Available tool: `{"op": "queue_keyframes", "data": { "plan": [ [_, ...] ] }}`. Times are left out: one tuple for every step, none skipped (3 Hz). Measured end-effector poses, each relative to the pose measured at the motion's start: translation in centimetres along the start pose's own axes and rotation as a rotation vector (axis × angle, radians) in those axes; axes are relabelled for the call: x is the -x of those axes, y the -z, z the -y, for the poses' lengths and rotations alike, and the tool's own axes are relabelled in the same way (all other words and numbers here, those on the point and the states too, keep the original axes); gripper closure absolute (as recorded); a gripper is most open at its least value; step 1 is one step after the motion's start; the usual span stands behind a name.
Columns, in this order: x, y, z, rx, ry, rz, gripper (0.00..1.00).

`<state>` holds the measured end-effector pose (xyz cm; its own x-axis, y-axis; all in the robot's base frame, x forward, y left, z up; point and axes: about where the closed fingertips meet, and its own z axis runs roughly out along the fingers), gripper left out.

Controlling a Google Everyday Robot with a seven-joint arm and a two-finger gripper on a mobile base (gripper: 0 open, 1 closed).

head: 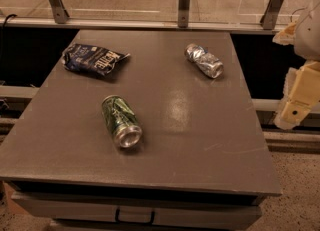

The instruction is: Place redbull can upright

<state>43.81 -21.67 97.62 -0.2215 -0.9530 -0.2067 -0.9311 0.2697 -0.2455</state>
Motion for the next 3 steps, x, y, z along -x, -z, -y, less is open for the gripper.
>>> {"op": "queue_keyframes", "data": {
  "plan": [
    [0.0,0.0,0.0,0.000,0.000,0.000,0.00],
    [0.3,0.1,0.5,-0.020,-0.011,-0.005,0.00],
    [2.5,-1.2,2.6,-0.040,0.015,-0.032,0.00]
  ]
}}
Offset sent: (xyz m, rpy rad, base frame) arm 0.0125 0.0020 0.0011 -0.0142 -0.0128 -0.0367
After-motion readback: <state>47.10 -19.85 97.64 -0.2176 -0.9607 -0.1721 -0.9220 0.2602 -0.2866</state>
